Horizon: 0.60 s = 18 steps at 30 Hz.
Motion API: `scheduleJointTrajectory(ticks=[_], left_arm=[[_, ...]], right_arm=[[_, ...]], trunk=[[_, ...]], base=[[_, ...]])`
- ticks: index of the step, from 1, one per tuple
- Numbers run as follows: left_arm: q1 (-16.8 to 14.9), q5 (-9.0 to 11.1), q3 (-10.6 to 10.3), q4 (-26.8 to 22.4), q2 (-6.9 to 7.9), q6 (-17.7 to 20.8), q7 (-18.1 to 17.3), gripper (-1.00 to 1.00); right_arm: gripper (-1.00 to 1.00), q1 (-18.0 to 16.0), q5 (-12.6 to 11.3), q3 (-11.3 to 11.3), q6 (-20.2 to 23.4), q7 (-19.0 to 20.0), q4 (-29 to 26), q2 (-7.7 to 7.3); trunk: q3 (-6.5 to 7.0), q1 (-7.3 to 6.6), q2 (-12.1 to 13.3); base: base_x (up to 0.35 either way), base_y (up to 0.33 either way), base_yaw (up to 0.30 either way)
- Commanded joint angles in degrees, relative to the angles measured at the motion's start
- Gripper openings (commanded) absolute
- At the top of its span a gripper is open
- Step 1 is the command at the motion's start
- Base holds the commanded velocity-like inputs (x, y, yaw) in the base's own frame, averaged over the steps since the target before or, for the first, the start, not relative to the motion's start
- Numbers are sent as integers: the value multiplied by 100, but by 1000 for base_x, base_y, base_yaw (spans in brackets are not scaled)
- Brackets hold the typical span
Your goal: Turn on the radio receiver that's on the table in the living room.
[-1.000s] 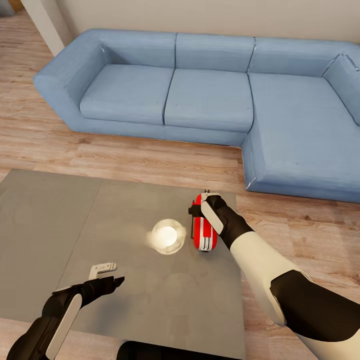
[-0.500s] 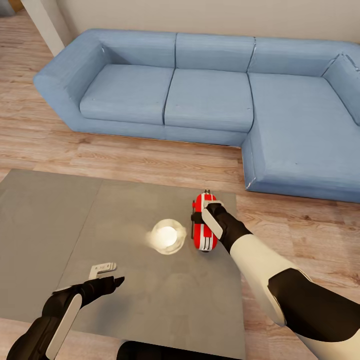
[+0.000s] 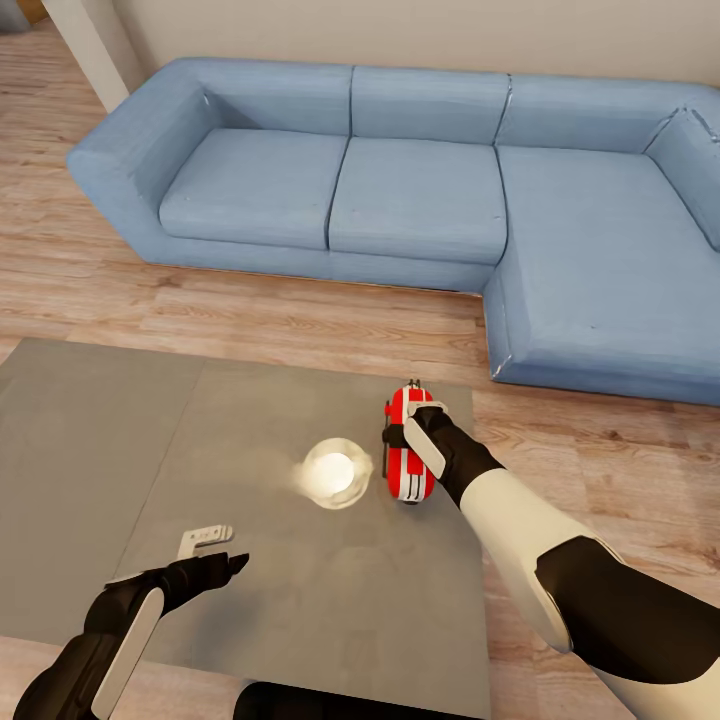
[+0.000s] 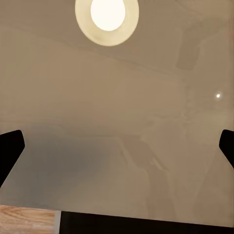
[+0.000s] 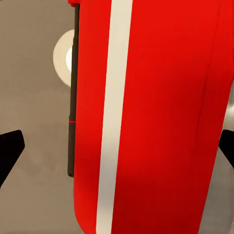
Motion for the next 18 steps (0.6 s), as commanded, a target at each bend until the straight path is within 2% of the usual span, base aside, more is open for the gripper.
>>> scheduleJointTrajectory(ticks=[1,8,18], left_arm=[[1,0,0,0,0,-2,0,100],[-3,-1,0,0,0,0,0,100],[-1,2,0,0,1,-3,0,100]], right_arm=[[100,0,-2,-1,-9,0,1,0],[100,0,-25,-9,-22,1,8,-69],[100,0,-18,-12,-66,4,9,-92]], trunk=[[0,0,0],[0,0,0],[0,0,0]], base=[[0,0,0],[0,0,0],[0,0,0]])
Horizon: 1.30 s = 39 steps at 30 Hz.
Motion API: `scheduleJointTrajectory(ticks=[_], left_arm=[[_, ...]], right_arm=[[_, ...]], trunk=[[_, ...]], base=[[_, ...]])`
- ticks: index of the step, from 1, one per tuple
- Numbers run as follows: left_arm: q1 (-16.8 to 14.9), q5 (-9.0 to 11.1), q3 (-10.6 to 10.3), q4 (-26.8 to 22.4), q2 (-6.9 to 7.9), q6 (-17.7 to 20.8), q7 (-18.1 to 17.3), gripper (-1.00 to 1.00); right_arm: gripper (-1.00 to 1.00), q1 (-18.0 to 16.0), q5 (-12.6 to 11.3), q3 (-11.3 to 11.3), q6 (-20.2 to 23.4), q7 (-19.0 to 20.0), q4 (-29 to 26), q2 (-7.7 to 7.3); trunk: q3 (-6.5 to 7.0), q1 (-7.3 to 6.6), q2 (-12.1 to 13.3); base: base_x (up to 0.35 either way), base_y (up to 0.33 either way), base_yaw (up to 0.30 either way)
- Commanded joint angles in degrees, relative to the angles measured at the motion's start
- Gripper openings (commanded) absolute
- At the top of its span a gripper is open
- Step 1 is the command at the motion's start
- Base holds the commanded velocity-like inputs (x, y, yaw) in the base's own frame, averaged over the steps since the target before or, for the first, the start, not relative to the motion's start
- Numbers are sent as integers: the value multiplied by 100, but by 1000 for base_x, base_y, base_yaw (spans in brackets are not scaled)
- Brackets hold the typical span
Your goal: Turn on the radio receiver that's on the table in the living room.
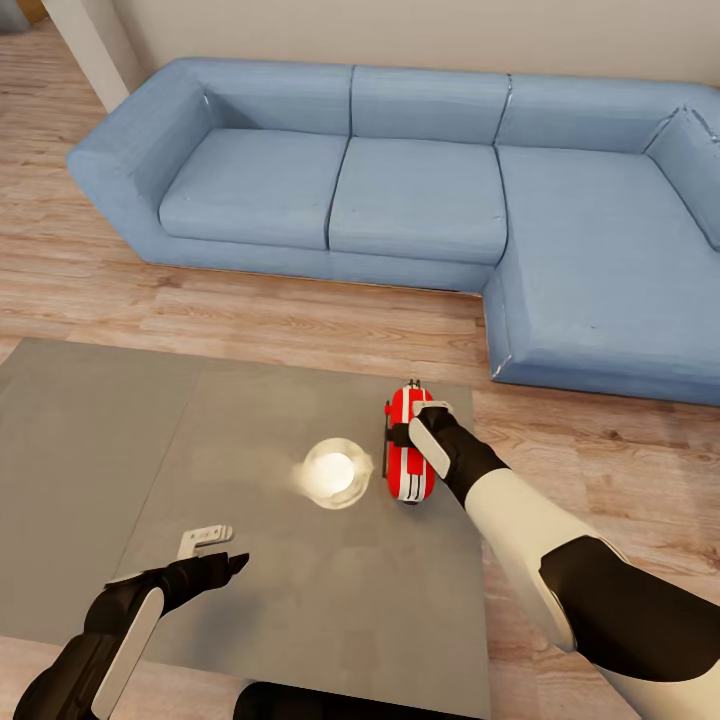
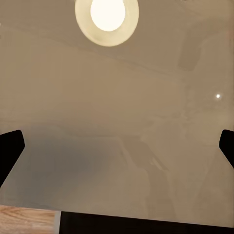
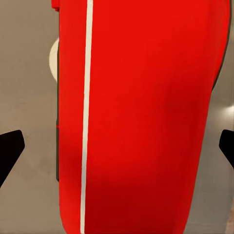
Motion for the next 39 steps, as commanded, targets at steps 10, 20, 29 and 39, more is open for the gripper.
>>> scheduleJointTrajectory(ticks=[10,20,29,39], left_arm=[[-1,0,0,0,4,-4,-1,100],[0,0,0,0,2,-4,0,100],[-2,0,0,0,6,-6,-3,100],[-1,0,0,0,8,-6,0,100]], right_arm=[[100,0,0,0,-22,-2,0,-38],[100,0,24,10,-309,65,407,-48],[-100,0,28,15,-355,176,481,-55],[-100,0,31,9,-356,181,484,-56]], trunk=[[0,0,0],[0,0,0],[0,0,0],[0,0,0]], base=[[0,0,0],[0,0,0],[0,0,0],[0,0,0]])
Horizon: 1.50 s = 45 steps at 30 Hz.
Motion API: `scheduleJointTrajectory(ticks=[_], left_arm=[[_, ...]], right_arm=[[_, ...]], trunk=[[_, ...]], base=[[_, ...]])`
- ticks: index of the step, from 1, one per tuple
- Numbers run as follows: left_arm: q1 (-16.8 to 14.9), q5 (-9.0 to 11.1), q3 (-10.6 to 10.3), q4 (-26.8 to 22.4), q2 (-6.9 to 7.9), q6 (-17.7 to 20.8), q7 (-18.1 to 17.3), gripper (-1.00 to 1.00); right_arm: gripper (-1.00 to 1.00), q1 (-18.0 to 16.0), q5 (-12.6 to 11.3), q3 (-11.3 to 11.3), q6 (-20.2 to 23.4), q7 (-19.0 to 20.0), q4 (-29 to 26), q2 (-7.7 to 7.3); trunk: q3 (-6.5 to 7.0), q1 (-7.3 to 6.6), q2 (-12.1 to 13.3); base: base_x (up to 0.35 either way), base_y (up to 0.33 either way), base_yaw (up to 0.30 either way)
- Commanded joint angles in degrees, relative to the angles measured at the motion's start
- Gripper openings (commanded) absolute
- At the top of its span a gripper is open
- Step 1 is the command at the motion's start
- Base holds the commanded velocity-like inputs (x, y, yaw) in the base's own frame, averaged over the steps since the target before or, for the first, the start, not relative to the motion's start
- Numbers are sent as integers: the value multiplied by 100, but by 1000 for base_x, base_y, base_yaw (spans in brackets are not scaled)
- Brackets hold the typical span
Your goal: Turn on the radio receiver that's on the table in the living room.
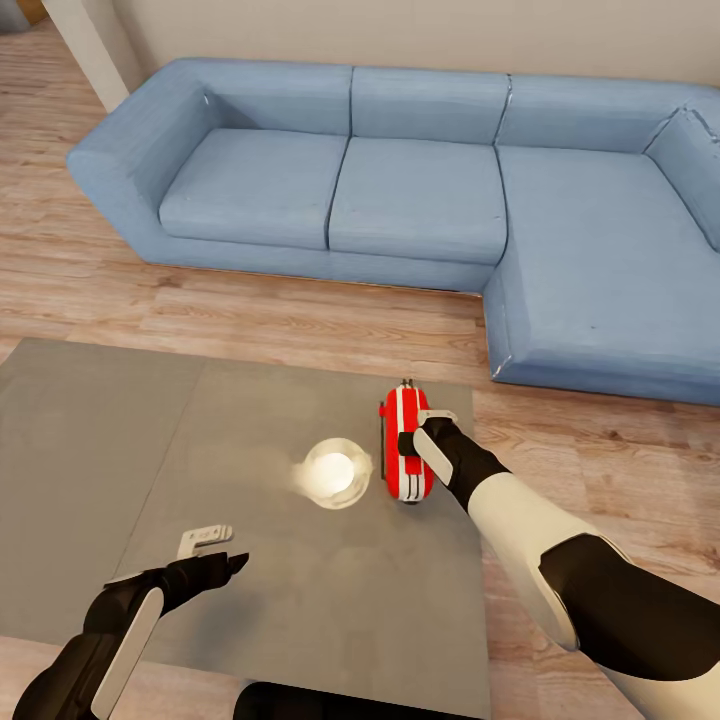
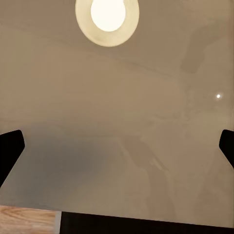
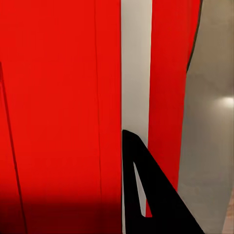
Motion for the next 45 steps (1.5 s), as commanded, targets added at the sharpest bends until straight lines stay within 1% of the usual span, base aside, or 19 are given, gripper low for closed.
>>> scheduleJointTrajectory(ticks=[1,3,9,11,12,13,15,17,19,29,36,45], left_arm=[[1,0,0,0,0,0,0,100],[-1,0,0,0,0,0,0,100],[1,0,0,0,0,0,-2,100],[0,0,0,0,0,0,-1,100],[1,-1,0,0,0,0,-2,100],[0,-8,0,0,0,0,-5,100],[-1,-9,0,0,0,0,-6,100],[-2,-9,0,0,0,0,-5,100],[0,-9,0,0,0,0,-6,100],[1,-11,0,0,0,0,-3,100],[-2,-9,0,0,0,0,-8,100],[2,-9,0,0,0,8,-8,100]], right_arm=[[-100,0,-5,2,-3,-1,0,0],[-100,0,-3,5,-3,-1,0,0],[-100,0,2,14,36,-19,-70,-89],[-100,0,5,17,92,-26,-168,-170],[-100,0,6,15,230,-34,-402,-274],[-100,314,-30,-52,2789,-179,-5413,-1105],[-100,379,-29,-57,2789,-181,-5775,-1132],[-100,430,-28,-64,2789,-184,-6049,-1153],[-100,441,-28,-68,2789,-183,-6105,-1157],[-100,473,-50,-72,2789,-172,-6151,-1170],[-100,508,-62,-72,2789,-161,-6221,-1254],[-100,516,-63,-72,2789,-143,-6231,-1263]], trunk=[[0,0,0],[0,0,0],[0,0,0],[0,0,0],[0,0,0],[0,0,0],[0,0,0],[0,0,0],[0,0,0],[0,0,0],[0,0,0],[0,0,0]], base=[[0,0,0],[0,0,0],[0,0,0],[0,0,0],[0,0,0],[0,0,0],[0,0,0],[0,0,0],[0,0,0],[0,0,0],[0,0,0],[0,0,0]])
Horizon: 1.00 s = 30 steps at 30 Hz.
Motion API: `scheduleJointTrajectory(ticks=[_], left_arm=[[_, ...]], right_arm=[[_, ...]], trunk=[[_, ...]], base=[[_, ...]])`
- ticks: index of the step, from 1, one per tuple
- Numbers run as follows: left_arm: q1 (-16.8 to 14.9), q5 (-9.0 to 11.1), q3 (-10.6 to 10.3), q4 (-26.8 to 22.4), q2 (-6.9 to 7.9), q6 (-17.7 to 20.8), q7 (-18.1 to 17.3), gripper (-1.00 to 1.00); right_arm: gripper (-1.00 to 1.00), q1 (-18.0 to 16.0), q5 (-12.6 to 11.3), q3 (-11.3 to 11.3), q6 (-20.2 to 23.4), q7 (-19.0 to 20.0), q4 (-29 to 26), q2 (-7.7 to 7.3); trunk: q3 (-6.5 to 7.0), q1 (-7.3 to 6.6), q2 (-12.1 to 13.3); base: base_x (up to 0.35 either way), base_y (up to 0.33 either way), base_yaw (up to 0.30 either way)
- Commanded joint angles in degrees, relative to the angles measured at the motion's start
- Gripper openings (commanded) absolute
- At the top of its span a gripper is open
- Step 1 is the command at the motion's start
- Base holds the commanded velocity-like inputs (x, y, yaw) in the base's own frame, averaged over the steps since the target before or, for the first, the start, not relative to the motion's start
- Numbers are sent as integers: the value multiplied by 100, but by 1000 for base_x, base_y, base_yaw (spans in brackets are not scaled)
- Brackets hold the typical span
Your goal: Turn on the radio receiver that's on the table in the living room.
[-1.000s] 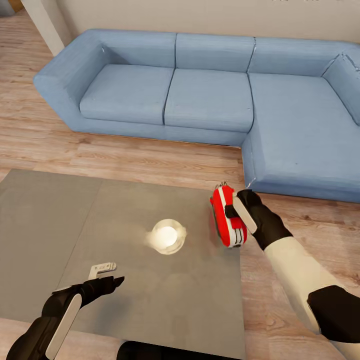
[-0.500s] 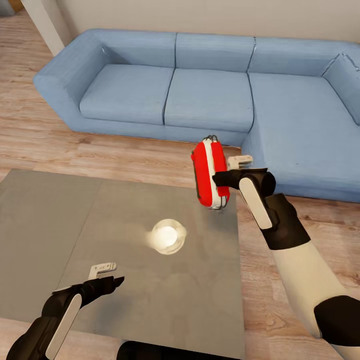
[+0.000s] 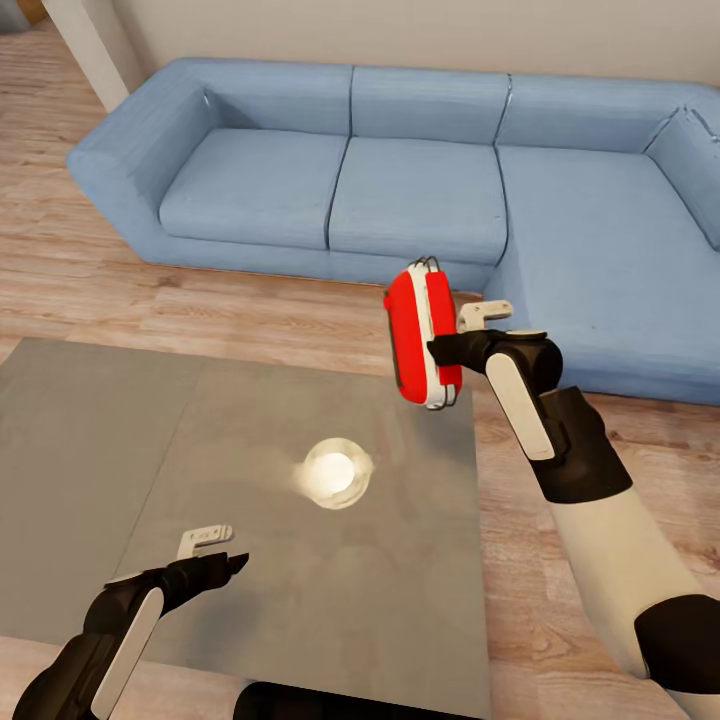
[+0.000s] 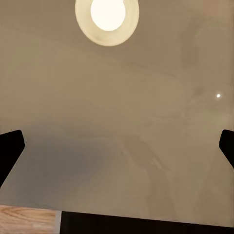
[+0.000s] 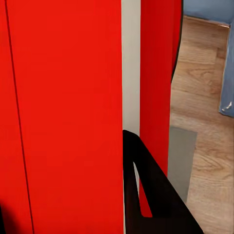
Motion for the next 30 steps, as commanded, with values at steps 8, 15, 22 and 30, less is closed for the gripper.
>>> scheduleJointTrajectory(ticks=[8,15,22,30], left_arm=[[-3,3,0,-4,3,16,-12,100],[-194,-2,2,-418,117,306,-712,100],[-1121,207,172,-628,623,1646,-1503,100],[-1623,1745,311,-659,983,1721,-1555,100]], right_arm=[[-100,286,157,24,0,-137,-3,-21],[-100,501,1629,896,0,-785,11,-15],[-100,1123,4255,2849,-680,-1933,148,-63],[-100,1800,4677,3926,-949,-3552,343,-201]], trunk=[[0,0,-1],[0,0,-1],[0,0,-1],[0,0,-1]], base=[[0,0,0],[0,0,0],[0,0,0],[0,0,0]])
